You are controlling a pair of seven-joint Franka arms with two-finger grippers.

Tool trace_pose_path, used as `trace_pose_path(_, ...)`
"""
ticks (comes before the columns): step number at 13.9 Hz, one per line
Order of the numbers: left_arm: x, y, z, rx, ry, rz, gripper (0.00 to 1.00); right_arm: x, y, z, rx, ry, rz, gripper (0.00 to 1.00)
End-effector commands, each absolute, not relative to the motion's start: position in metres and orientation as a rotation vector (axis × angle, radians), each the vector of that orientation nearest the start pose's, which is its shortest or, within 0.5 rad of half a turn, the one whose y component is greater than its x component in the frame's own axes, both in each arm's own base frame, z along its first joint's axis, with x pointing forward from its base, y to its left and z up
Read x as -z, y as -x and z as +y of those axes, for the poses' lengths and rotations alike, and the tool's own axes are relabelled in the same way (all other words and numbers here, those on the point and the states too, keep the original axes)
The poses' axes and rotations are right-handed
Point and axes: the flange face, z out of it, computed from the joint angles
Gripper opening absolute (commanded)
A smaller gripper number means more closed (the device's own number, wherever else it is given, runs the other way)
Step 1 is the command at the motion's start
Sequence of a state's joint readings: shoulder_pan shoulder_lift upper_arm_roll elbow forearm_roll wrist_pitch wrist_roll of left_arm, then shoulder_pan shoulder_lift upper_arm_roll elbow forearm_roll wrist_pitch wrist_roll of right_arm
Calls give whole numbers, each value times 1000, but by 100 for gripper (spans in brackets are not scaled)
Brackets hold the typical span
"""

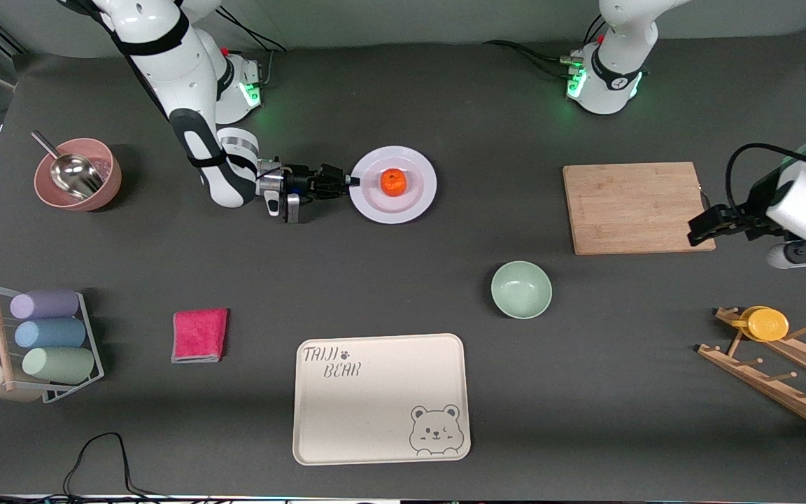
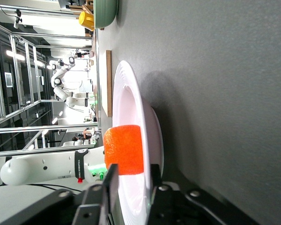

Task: Place orange and plate with both arms
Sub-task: 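Withdraw the left gripper while the right gripper grasps the plate rim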

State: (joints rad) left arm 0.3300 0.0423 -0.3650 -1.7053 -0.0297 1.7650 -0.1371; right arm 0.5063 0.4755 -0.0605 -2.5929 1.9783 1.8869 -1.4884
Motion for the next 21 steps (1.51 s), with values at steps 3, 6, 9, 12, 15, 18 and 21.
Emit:
trace_pose_path(3,-573,-564,4,24,3186,-91,100,-83,-306,220,16,1874,-7,0)
trace_pose_path(6,-574,-566,-3,31,3147,-67,100,-98,-320,219,42,1815,24,0)
trace_pose_path(9,-571,-567,-12,17,3142,-41,100,-152,-352,214,83,1719,55,0)
trace_pose_path(12,-572,-567,-11,24,3144,-49,100,-217,-375,208,40,1681,19,0)
trace_pose_path(15,-572,-568,-9,29,3145,-56,100,-239,-390,208,29,1682,3,0)
trace_pose_path(18,-574,-567,-10,31,3144,-51,100,-226,-437,212,57,1693,1,0)
trace_pose_path(21,-575,-567,-6,34,3148,-50,100,-218,-513,211,39,1718,19,0)
